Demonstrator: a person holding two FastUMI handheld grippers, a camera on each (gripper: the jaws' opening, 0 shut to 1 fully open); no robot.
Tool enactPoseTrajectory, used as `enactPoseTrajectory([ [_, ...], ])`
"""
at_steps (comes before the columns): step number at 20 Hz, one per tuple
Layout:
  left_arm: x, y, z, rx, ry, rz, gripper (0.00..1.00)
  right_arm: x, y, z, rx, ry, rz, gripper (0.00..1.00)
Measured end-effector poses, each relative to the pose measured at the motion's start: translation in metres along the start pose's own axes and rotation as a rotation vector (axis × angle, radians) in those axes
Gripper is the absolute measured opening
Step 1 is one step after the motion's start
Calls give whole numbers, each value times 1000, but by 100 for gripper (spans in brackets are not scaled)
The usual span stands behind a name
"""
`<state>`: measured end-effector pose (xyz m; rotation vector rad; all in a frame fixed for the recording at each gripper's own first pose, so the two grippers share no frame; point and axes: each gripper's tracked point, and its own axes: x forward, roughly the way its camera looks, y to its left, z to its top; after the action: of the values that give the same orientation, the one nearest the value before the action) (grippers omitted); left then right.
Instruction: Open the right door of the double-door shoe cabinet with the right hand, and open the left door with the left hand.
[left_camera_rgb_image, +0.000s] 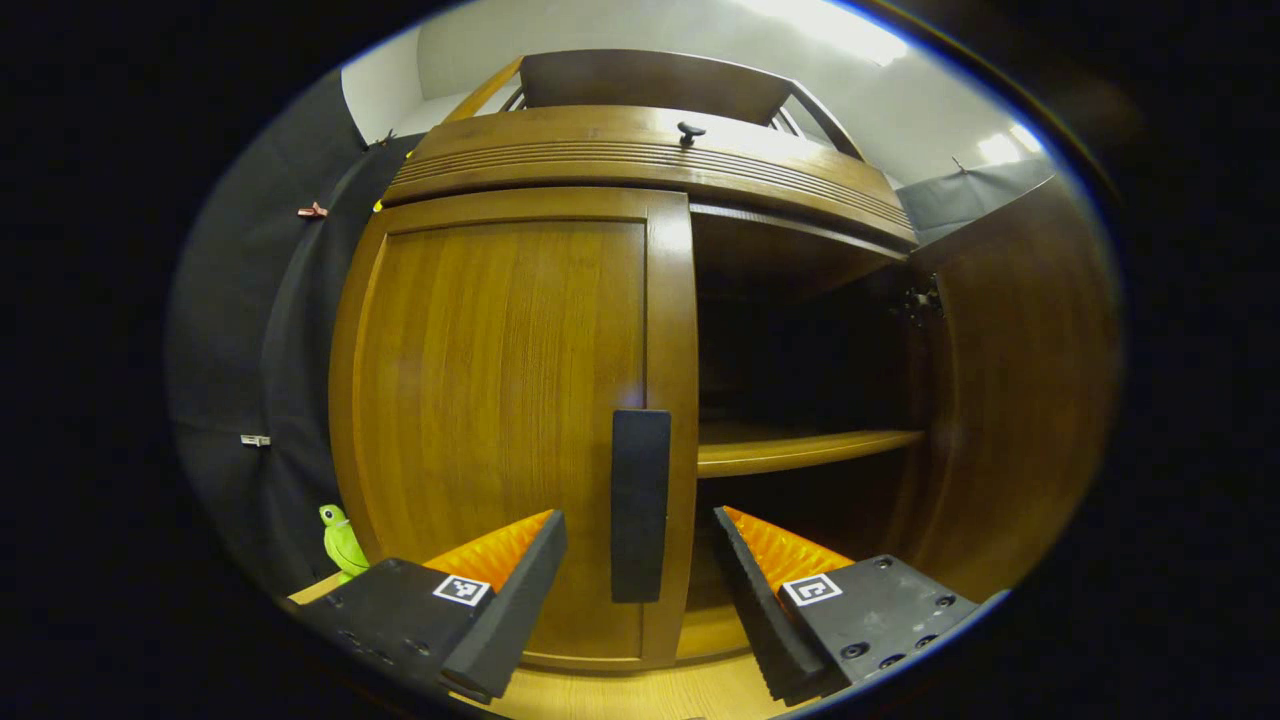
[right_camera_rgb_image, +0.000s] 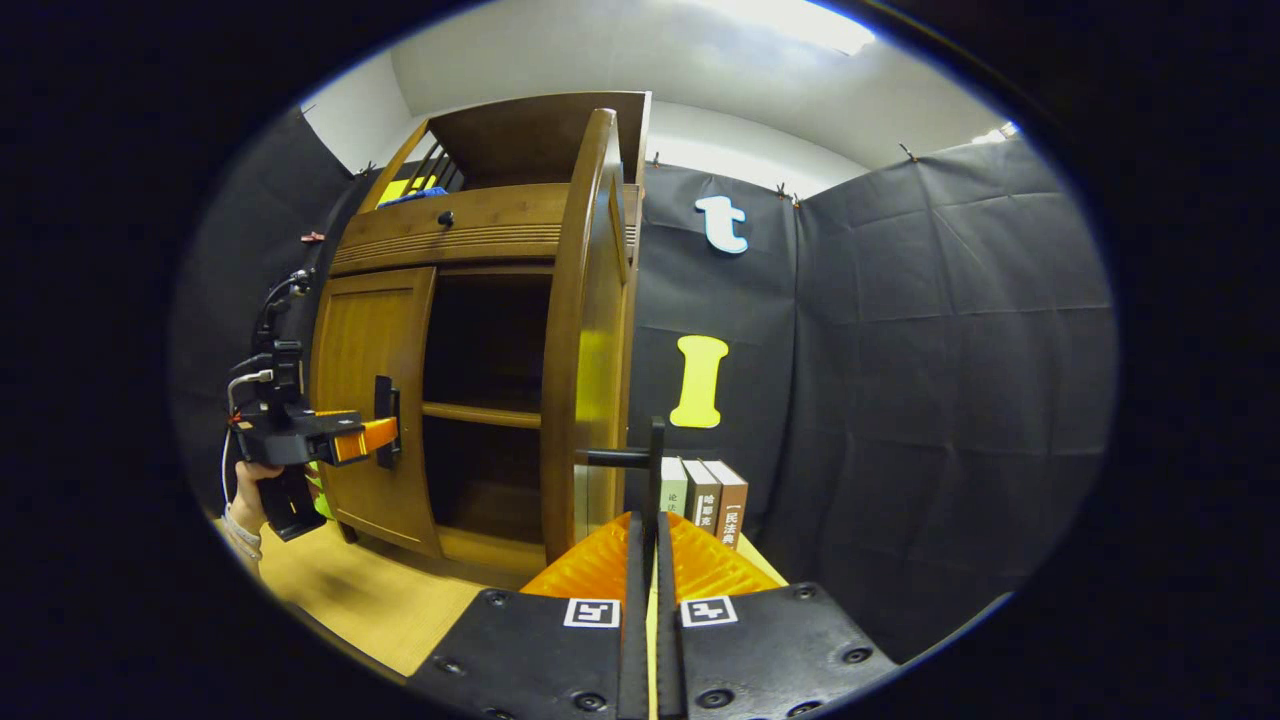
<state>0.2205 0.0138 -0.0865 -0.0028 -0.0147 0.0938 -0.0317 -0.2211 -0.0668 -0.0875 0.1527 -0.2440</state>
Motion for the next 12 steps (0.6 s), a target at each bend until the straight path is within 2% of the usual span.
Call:
enactPoseTrajectory([
  [1, 6, 0, -2, -12, -1, 4, 88, -1, -2, 0, 3, -1, -4, 7],
  [2, 10, 0, -6, -17, 3, 5, 87, -1, -7, 0, 1, -2, -8, 13],
  [3, 13, 2, -9, -12, 8, 10, 86, -3, -10, 1, 0, -3, -11, 7],
  [6, 23, 7, -15, -7, 29, 23, 80, -6, -27, 3, -13, -14, -53, 7],
  [8, 27, 5, -20, -26, 33, 15, 70, -11, -43, 4, -26, -23, -98, 5],
  [9, 29, 5, -19, -34, 34, 17, 63, -13, -44, 5, -17, -21, -93, 5],
  [10, 29, 5, -21, -40, 33, 14, 63, -17, -39, 4, 4, -12, -65, 5],
  [11, 29, 4, -21, -44, 39, 5, 67, -18, -36, 2, 10, -6, -55, 7],
  [12, 29, 1, -22, -47, 42, -1, 63, -19, -38, 2, -6, -8, -58, 7],
])
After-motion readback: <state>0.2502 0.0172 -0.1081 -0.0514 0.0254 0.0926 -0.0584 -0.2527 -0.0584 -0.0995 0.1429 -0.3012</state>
